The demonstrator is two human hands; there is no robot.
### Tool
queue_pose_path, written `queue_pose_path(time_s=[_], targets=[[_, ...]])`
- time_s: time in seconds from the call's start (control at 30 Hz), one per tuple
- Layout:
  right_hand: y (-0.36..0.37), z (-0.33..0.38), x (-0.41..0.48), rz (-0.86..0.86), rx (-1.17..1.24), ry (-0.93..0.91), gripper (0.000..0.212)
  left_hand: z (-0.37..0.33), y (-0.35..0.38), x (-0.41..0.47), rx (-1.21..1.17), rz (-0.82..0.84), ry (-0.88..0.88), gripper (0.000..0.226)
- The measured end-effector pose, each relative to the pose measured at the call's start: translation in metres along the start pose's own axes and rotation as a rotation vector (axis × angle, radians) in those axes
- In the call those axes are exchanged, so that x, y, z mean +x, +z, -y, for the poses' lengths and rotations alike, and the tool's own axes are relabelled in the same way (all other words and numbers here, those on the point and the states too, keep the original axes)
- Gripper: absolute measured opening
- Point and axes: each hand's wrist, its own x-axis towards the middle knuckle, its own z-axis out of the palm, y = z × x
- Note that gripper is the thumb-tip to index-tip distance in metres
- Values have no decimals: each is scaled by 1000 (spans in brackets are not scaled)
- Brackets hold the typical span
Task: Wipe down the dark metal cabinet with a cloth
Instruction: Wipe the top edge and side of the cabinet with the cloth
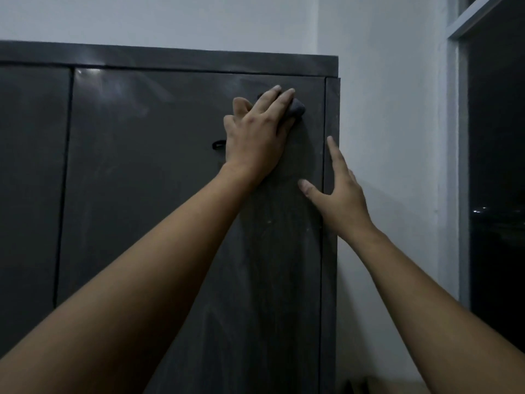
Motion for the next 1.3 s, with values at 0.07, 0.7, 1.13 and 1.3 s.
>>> queue_pose_path(time_s=[0.07, 0.7, 1.13, 1.3], targets=[[-7, -4, -1, 56, 131, 18, 95, -8, 6, 1, -8, 31, 34, 54], [-25, -20, -18, 160, 478, 171, 52, -33, 9, -40, -78, 240, 604, 41], [-13, -13, -9, 33, 175, 145, 47, -48, 3, 55, -125, 3, 247, 36], [-11, -19, -6, 62, 91, 133, 52, -66, 9, 66, -246, -89, -44, 36]])
